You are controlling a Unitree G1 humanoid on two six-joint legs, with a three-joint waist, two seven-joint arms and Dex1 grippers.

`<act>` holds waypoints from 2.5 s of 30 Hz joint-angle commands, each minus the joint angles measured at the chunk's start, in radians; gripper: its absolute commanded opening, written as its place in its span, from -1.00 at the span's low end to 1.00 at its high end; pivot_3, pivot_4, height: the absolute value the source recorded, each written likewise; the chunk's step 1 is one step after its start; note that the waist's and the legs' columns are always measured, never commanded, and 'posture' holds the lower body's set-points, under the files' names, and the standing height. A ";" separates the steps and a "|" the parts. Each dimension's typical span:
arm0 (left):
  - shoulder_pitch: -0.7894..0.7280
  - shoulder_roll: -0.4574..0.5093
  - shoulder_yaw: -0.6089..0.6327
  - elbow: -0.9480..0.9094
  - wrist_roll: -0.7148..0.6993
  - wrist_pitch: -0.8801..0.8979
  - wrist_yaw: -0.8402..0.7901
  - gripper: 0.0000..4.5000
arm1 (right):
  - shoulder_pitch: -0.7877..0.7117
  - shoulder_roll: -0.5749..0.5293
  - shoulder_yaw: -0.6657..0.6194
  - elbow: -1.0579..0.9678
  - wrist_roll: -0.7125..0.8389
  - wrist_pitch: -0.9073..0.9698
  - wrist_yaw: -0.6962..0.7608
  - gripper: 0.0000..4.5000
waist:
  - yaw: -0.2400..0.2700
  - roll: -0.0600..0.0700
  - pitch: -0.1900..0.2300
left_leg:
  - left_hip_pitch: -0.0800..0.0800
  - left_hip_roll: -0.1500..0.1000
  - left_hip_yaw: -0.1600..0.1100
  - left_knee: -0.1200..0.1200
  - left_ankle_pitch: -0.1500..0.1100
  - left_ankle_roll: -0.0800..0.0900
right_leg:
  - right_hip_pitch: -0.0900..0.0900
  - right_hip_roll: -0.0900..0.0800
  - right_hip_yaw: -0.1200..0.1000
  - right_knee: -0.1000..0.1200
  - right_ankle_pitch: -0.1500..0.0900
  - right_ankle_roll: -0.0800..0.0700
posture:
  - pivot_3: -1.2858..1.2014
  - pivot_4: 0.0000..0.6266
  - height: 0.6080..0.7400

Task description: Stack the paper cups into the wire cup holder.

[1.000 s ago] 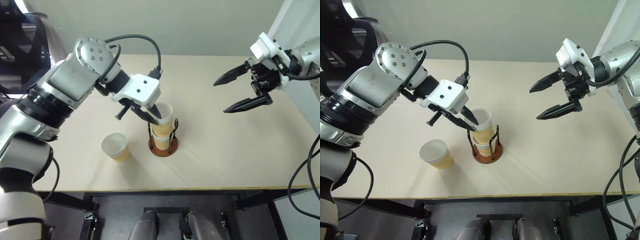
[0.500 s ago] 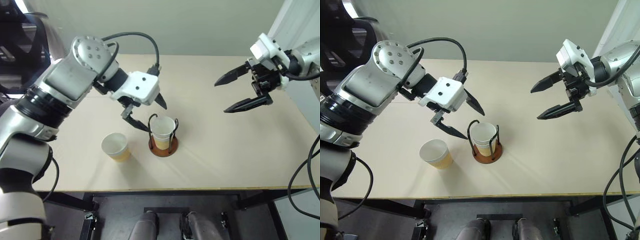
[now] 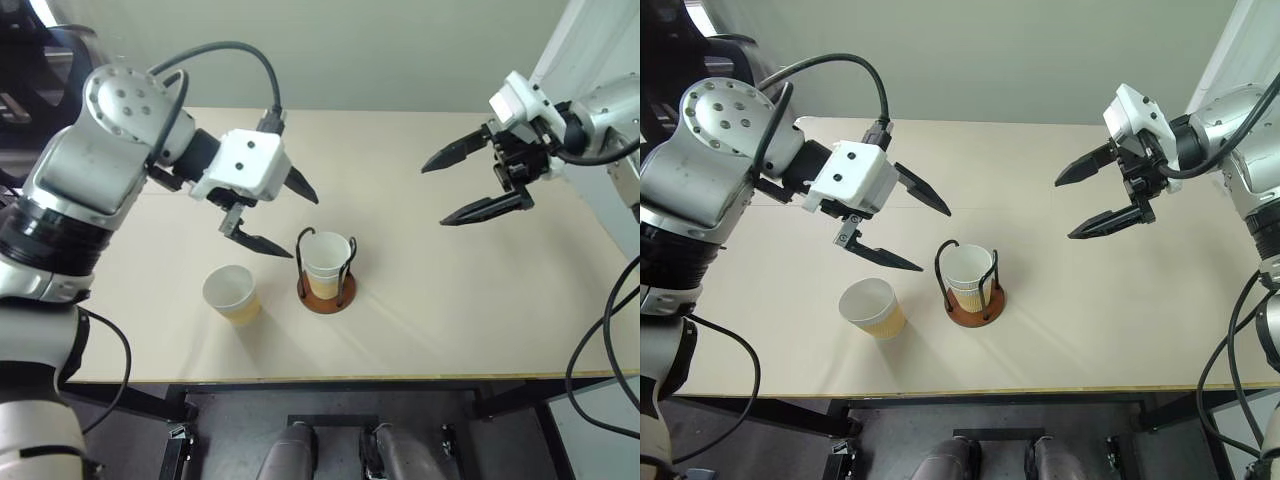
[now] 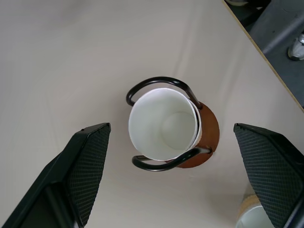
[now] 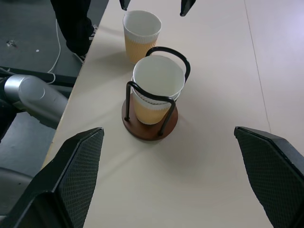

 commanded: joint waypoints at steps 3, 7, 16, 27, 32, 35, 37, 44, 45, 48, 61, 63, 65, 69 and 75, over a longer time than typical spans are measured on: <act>0.025 0.073 0.090 -0.072 0.014 0.015 -0.029 0.97 | -0.029 -0.009 0.002 -0.011 0.007 -0.012 0.004 1.00 | -0.003 0.000 0.000 | 0.000 0.000 0.000 0.000 0.000 0.000 | 0.000 0.000 0.000 0.000 0.000 -0.001 | 0.03 -0.52 1.00; 0.087 0.129 0.142 -0.137 0.029 0.023 -0.029 0.97 | -0.024 -0.011 0.001 -0.017 0.013 -0.011 0.004 1.00 | -0.005 0.000 0.000 | 0.001 0.000 0.000 -0.001 -0.001 -0.001 | 0.000 0.000 0.000 0.001 -0.001 -0.002 | 0.03 -0.52 1.00; 0.173 0.172 0.211 -0.208 0.074 0.051 -0.027 0.97 | -0.037 0.032 0.009 0.015 0.007 -0.033 0.004 1.00 | -0.008 0.000 0.000 | 0.002 0.000 0.000 -0.001 0.000 -0.001 | 0.000 0.000 0.000 0.002 -0.006 -0.011 | 0.03 -0.52 1.00; 0.235 0.280 0.149 -0.246 0.055 0.020 -0.029 0.97 | -0.050 0.027 0.046 0.016 0.022 -0.049 0.004 1.00 | -0.007 0.000 0.000 | 0.002 0.000 0.000 -0.001 -0.002 -0.002 | -0.001 0.000 0.000 0.002 -0.007 -0.014 | 0.03 -0.52 1.00; 0.237 0.372 0.084 -0.279 0.043 -0.019 -0.029 0.97 | -0.059 0.020 0.059 0.020 0.019 -0.056 0.004 1.00 | -0.009 0.000 0.000 | 0.002 0.000 0.000 -0.001 -0.003 -0.004 | -0.002 0.000 0.000 0.002 -0.008 -0.015 | 0.03 -0.52 1.00; 0.232 0.430 0.053 -0.314 0.026 -0.022 -0.029 0.97 | -0.065 0.017 0.067 0.024 0.021 -0.057 0.004 1.00 | -0.010 0.000 0.000 | 0.002 0.000 0.000 -0.002 -0.004 -0.005 | -0.002 0.000 0.000 0.003 -0.008 -0.016 | 0.03 -0.52 1.00; 0.238 0.468 0.041 -0.346 0.012 -0.016 -0.029 0.97 | -0.068 0.017 0.071 0.027 0.021 -0.057 0.004 1.00 | -0.010 0.000 0.000 | 0.002 0.000 0.000 -0.002 -0.004 -0.005 | -0.003 0.000 0.000 0.002 -0.009 -0.016 | 0.03 -0.52 1.00; 0.352 0.562 0.069 -0.421 0.006 -0.011 -0.029 0.97 | -0.085 0.029 0.085 0.047 0.021 -0.063 0.004 1.00 | -0.011 0.000 0.000 | 0.002 0.001 0.000 -0.002 -0.007 -0.007 | -0.003 0.000 0.000 0.003 -0.010 -0.018 | 0.03 -0.52 1.00; 0.375 0.573 0.078 -0.425 0.018 -0.018 -0.029 0.97 | -0.088 0.030 0.089 0.051 0.022 -0.065 0.004 1.00 | -0.012 0.000 0.000 | 0.002 0.001 0.000 -0.002 -0.007 -0.007 | -0.003 0.000 0.000 0.003 -0.010 -0.018 | 0.03 -0.52 1.00; 0.438 0.597 0.107 -0.430 0.052 -0.033 -0.029 0.97 | -0.097 0.036 0.098 0.062 0.023 -0.071 0.004 1.00 | -0.013 0.000 0.000 | 0.002 0.001 0.000 -0.002 -0.007 -0.007 | -0.003 0.000 0.000 0.003 -0.010 -0.019 | 0.03 -0.52 1.00; 0.606 0.552 0.188 -0.351 0.226 -0.146 -0.029 0.97 | -0.095 0.050 0.108 0.086 0.028 -0.098 0.004 1.00 | -0.013 0.000 0.000 | 0.002 0.001 -0.001 -0.002 -0.011 -0.013 | -0.003 0.000 0.000 0.004 -0.012 -0.021 | 0.03 -0.52 1.00; 0.614 0.527 0.191 -0.338 0.257 -0.164 -0.028 0.97 | -0.097 0.050 0.108 0.085 0.030 -0.095 0.004 1.00 | -0.013 0.000 0.000 | 0.002 0.001 -0.001 -0.002 -0.011 -0.014 | -0.003 0.000 0.000 0.004 -0.012 -0.021 | 0.03 -0.52 1.00; 0.620 0.501 0.193 -0.332 0.274 -0.170 -0.026 0.97 | -0.099 0.051 0.107 0.084 0.031 -0.093 0.004 1.00 | -0.013 0.000 0.000 | 0.002 0.001 -0.001 -0.002 -0.011 -0.014 | -0.004 0.000 0.000 0.004 -0.012 -0.021 | 0.03 -0.52 1.00; 0.615 0.450 0.195 -0.318 0.313 -0.188 -0.017 0.97 | -0.102 0.051 0.107 0.082 0.032 -0.088 0.004 1.00 | -0.013 0.000 0.000 | 0.002 0.001 -0.001 -0.002 -0.012 -0.015 | -0.004 0.000 0.000 0.004 -0.012 -0.021 | 0.03 -0.52 1.00; 0.624 0.397 0.187 -0.302 0.363 -0.225 -0.011 0.97 | -0.103 0.047 0.102 0.071 0.036 -0.075 0.004 1.00 | -0.013 0.000 0.000 | 0.002 0.001 -0.001 -0.002 -0.012 -0.015 | -0.004 0.000 0.000 0.004 -0.012 -0.021 | 0.03 -0.52 1.00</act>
